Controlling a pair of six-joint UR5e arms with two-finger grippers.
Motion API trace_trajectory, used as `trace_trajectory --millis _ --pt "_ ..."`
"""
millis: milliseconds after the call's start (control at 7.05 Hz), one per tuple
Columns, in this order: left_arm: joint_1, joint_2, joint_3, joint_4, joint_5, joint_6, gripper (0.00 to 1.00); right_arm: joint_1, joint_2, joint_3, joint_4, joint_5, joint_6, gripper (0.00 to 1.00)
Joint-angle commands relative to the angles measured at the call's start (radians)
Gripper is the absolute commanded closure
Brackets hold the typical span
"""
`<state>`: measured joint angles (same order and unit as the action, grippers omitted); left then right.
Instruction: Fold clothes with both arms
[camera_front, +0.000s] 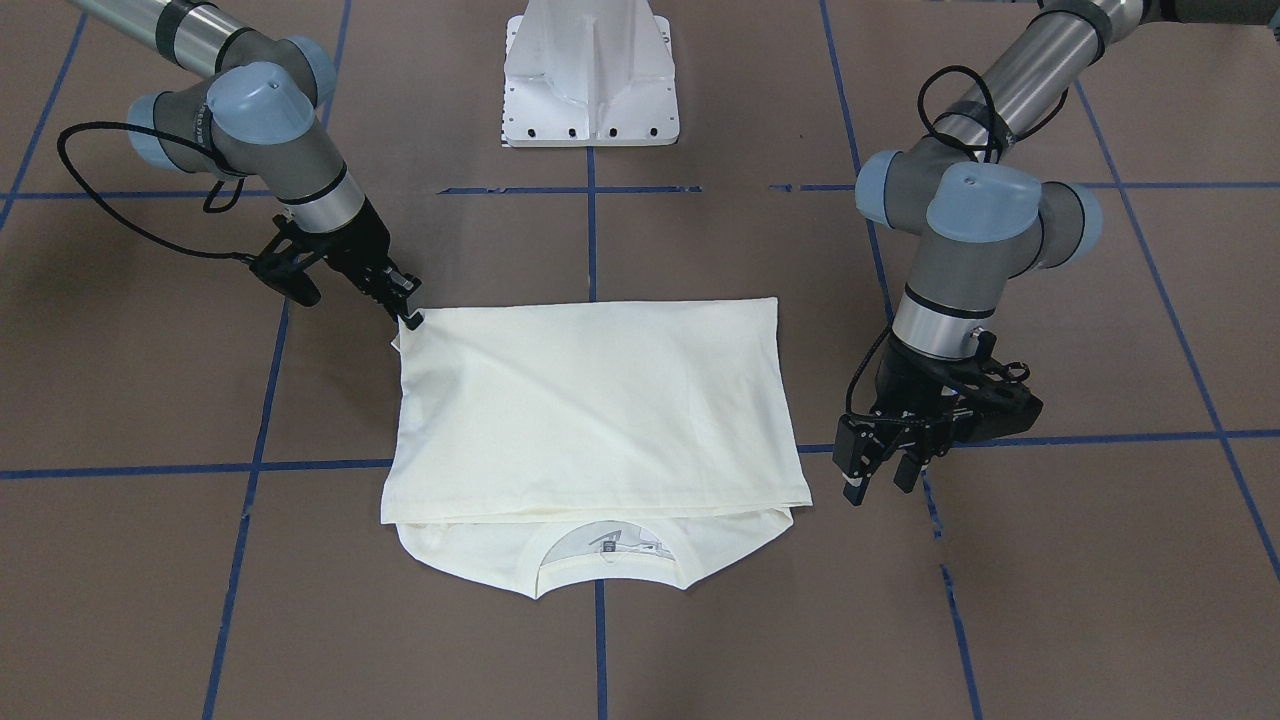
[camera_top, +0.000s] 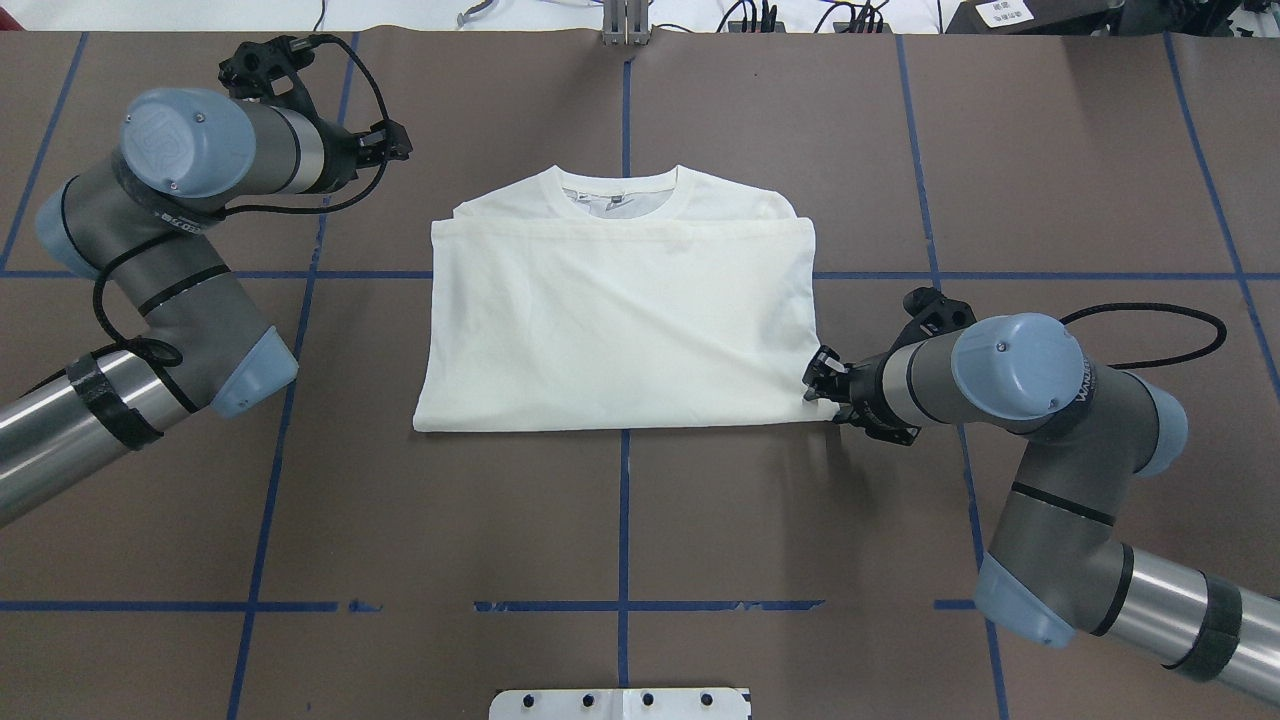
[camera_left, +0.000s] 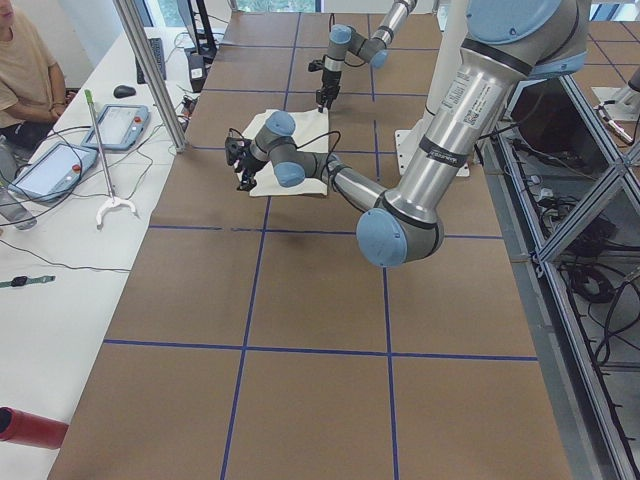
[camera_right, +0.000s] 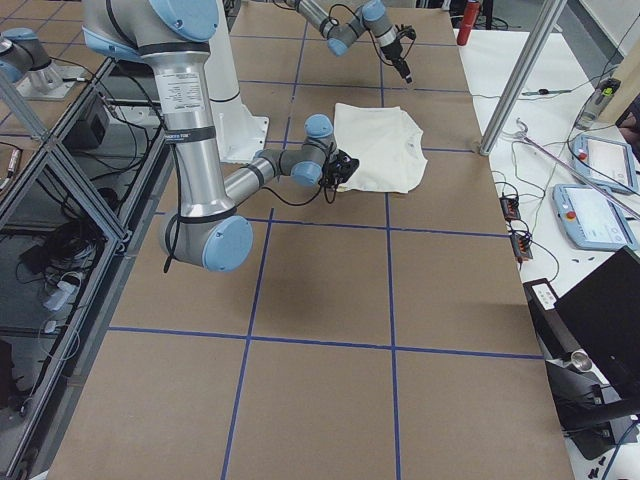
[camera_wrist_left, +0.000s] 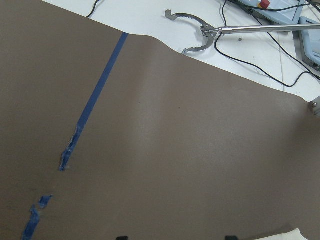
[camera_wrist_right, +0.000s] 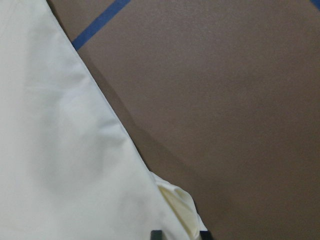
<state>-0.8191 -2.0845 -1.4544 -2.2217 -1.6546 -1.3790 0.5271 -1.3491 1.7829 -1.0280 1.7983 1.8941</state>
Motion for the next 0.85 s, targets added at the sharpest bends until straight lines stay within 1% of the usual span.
trace_trajectory --millis 0,142,284,426,567,709 --pt "-0.002 0.0 -0.001 -0.001 -0.001 0.0 0.28 -0.001 -0.069 0.097 0.0 0.009 -0.006 1.0" --pt "-0.003 0.0 -0.009 -0.003 -0.001 -0.002 0.28 -0.05 -0.173 0.233 0.002 0.018 0.005 1.0" --pt "-0.006 0.001 -0.012 -0.004 -0.002 -0.002 0.28 -0.126 -0.258 0.377 0.005 0.019 0.06 1.0" --pt "-0.005 0.001 -0.024 -0.004 -0.004 -0.005 0.28 -0.235 -0.298 0.453 0.005 0.018 0.129 1.0" --pt "-0.006 0.003 -0.058 -0.003 -0.008 -0.006 0.28 -0.319 -0.317 0.476 0.005 0.041 0.146 1.0" --pt "-0.005 0.003 -0.102 -0.003 -0.061 -0.012 0.28 -0.356 -0.327 0.498 0.005 0.123 0.146 1.0"
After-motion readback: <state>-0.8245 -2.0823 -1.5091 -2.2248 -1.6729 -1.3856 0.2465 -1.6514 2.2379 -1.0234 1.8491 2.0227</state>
